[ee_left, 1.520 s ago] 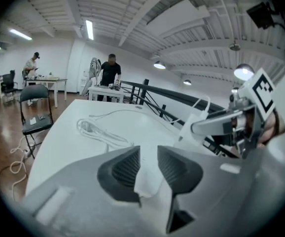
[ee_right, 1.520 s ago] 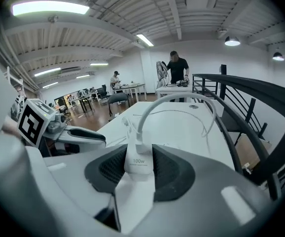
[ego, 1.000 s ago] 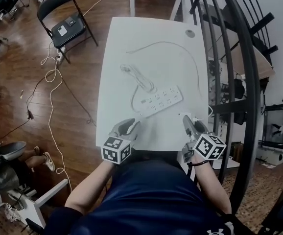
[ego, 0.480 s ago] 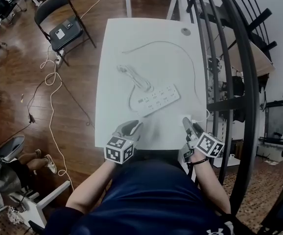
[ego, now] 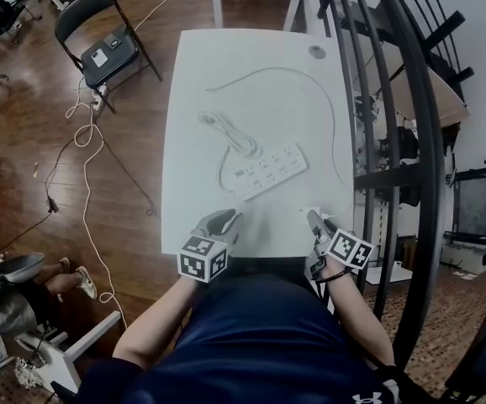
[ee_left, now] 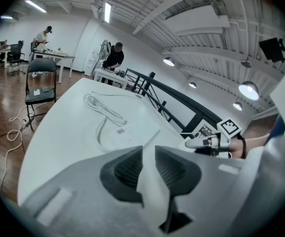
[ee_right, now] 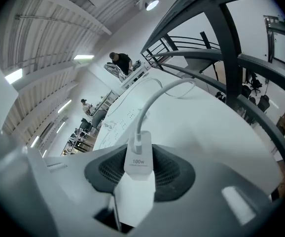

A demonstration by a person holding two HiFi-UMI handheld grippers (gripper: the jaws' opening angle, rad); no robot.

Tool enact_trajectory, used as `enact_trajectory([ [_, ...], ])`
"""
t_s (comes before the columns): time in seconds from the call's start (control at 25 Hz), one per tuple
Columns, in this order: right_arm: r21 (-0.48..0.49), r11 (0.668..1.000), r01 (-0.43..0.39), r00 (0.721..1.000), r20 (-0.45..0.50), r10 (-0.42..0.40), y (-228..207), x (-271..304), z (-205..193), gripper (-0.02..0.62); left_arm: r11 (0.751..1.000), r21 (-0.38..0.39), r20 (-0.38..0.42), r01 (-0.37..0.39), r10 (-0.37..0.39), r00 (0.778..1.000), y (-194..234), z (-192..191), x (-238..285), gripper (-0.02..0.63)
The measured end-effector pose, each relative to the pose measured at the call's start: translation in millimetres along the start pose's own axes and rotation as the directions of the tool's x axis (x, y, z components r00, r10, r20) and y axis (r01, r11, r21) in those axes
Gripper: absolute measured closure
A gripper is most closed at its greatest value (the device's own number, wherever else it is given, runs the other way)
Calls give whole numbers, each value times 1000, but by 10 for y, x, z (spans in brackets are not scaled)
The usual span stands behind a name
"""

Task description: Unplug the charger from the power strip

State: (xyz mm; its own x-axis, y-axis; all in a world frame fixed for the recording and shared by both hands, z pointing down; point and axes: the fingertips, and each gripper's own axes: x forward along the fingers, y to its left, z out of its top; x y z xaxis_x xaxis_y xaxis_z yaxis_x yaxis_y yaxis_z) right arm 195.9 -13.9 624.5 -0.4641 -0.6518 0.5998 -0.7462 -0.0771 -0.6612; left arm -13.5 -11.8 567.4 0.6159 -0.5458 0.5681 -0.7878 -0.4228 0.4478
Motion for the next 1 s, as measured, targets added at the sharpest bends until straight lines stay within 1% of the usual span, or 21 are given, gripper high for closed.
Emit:
enact_trajectory([
  [0.32,-35,999,30,999,-16,-31,-80,56,-108,451,1000,15,-17,16,-15,1000,-3,-25,32,525],
  [0.68,-82,994,70,998,3,-70,-152,37,-126,451,999,27,-37,27,-26,999,-1,-60,38,525],
  [0.8,-92,992,90,996,13,-89,-140,27,-92,406,999,33,-40,32,-31,999,-2,-57,44,526],
  [1.0,-118,987,112,994,15,-111,-144,21,-76,380,999,41,-40,35,-33,999,15,-38,58,526],
])
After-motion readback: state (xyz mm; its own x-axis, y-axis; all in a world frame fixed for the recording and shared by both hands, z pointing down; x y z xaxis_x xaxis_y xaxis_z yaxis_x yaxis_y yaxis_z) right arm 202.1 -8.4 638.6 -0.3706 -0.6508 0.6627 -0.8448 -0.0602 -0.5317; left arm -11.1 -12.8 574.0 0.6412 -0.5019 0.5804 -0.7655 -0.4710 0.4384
